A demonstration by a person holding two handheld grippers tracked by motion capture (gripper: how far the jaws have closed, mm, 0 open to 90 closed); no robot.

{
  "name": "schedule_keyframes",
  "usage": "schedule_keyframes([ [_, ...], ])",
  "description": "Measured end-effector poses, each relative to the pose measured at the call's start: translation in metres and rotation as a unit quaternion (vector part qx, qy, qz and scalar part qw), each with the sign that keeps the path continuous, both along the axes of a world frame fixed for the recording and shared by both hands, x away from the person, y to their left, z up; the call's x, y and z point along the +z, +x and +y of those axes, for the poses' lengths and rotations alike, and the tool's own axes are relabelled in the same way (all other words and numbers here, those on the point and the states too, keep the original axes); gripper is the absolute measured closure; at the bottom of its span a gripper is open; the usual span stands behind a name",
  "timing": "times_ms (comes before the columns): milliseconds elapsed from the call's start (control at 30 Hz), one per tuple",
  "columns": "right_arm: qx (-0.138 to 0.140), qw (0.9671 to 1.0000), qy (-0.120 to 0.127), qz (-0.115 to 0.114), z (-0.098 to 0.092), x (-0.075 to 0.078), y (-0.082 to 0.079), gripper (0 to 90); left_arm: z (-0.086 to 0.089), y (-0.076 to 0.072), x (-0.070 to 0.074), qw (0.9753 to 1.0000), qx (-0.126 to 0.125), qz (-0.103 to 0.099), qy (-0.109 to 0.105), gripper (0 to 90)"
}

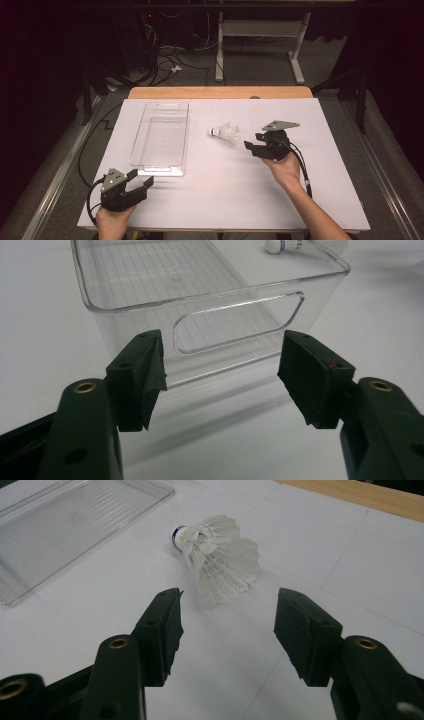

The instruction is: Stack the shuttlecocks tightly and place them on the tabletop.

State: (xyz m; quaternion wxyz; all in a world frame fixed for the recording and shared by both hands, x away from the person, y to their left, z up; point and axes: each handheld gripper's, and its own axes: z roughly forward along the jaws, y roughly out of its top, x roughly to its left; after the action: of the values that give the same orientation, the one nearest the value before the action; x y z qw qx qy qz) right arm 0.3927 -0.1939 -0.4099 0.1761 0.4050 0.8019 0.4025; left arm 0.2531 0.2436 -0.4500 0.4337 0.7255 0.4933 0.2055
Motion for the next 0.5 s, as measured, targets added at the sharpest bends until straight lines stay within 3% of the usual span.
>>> schedule_keyframes([
  [500, -0.007, 0.9999, -0.005, -0.009, -0.014, 0.000, -0.010, 45.1, 0.000, 0.000, 0.000, 1.0000, -0.001, 0.001, 0.000, 35.8],
])
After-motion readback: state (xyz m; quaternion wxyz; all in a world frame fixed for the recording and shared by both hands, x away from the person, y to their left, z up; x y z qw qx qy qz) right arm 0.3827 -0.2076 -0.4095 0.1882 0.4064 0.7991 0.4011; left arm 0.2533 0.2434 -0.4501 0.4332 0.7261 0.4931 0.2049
